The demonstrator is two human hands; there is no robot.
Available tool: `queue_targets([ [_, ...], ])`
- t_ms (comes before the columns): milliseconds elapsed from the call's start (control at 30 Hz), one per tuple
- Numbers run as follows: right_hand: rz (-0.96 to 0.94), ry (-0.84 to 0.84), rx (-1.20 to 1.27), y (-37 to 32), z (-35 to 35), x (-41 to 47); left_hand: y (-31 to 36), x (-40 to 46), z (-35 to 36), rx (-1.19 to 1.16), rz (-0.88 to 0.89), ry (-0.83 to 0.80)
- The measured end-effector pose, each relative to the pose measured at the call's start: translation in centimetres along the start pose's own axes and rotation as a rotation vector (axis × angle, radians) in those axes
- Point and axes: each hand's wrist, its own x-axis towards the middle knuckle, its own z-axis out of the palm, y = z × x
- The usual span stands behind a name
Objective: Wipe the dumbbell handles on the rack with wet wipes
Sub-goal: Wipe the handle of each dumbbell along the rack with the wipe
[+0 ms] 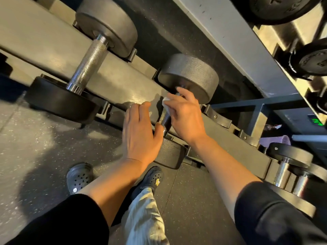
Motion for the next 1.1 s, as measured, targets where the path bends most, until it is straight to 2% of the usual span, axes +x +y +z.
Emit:
queue_targets([
  [100, -0.092, -0.158, -0.155, 0.6, 0.4, -0.8, -0.1, 0.1, 0.0, 0.000, 0.000, 0.009],
  [267, -0.164, -0.202, -0.108, 1.3, 0.0, -1.4, 0.0, 0.2, 0.1, -0.004, 0.009, 0.021],
  [533, -0.243, -0.327, 0.107, 1.4, -0.2, -2.1, -0.4, 0.2, 0.4, 0.023, 0.017, 0.024],
  [667, -0.118, -0.367, 0.390, 1.4, -0.8, -2.9, -0.4, 0.1, 0.5, 0.035, 0.004, 0.028],
  [767, 0.013, -0.269, 0.530, 1.1, -1.3, -4.3, -0.4, 0.1, 0.5, 0.058, 0.029, 0.037],
  [867, 0.169, 0.037, 0.542, 1.3, -0.9, -5.3, -0.3, 0.1, 0.5, 0.081, 0.047, 0.032],
  [933, 0.228, 0.169, 0.509, 1.5, -0.2, -4.7, -0.3, 0.1, 0.5, 0.096, 0.068, 0.026],
  [1033, 0.141, 0.199, 0.504, 1.4, 0.9, -3.7, -0.2, -0.1, 0.4, 0.150, 0.126, 0.030],
  [1100, 0.108, 0.160, 0.554, 1.6, 1.1, -4.1, -0.2, 0.0, 0.5, 0.184, 0.157, 0.037],
])
